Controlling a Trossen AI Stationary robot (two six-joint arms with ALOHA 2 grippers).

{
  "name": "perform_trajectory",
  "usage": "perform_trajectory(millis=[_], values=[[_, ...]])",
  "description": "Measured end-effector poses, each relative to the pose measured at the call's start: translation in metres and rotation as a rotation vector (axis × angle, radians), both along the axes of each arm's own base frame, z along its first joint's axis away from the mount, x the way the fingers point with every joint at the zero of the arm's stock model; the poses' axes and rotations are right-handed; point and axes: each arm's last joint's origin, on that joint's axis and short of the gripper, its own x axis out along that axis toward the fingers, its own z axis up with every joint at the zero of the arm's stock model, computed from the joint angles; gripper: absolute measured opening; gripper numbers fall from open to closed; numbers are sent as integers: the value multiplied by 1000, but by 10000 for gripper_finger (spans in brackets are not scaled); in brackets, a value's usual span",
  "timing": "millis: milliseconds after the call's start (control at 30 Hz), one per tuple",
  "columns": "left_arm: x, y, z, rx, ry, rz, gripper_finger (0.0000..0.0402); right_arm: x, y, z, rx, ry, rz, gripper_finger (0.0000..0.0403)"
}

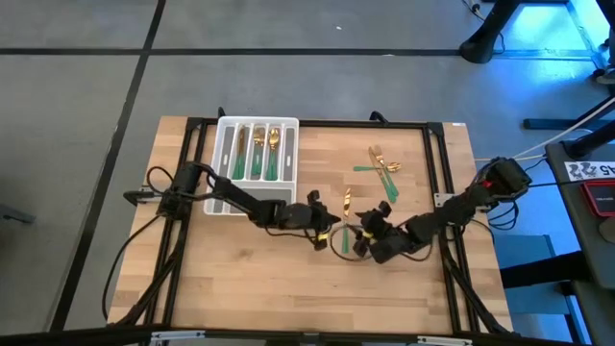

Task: Sort silverware
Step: Put the green knife into the white cutlery tray

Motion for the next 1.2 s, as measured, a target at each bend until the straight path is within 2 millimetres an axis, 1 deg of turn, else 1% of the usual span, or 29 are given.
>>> perform_trajectory(millis=[167, 233, 333, 433, 533, 667, 733, 833, 900, 1000, 1100, 1200], values=[[0, 22, -8, 17, 56, 47, 1, 13, -20, -13, 83, 60, -33, 297], [0, 29, -8, 39, 66, 57, 1, 15, -26, -22, 113, 103, -45, 313], [0, 35, -10, 71, 93, 60, 1, 20, -29, -32, 153, 127, -41, 317], [-1, 40, -11, 82, 104, 65, 1, 23, -28, -42, 110, 168, 5, 299], [0, 42, -10, 98, 102, 63, 1, 25, -27, -46, 17, 236, 122, 268], [2, 44, -6, 77, 47, 76, 1, 32, -37, -45, -51, 320, 337, 223], [3, 43, -4, 61, 24, 71, 1, 35, -43, -43, -43, 327, 425, 203], [4, 41, -3, 41, 6, 14, 1, 38, -53, -39, -44, 326, 522, 181], [4, 41, -3, 37, 9, 5, 1, 39, -60, -35, -58, 323, 557, 173], [3, 43, -5, 34, 28, 11, 1, 39, -71, -29, -78, 318, 605, 171], [3, 51, -5, -23, 23, 54, 1, 40, -81, -23, -77, 303, 645, 172], [2, 60, -5, -80, 4, 98, 1, 41, -90, -22, -75, 291, 652, 172]])
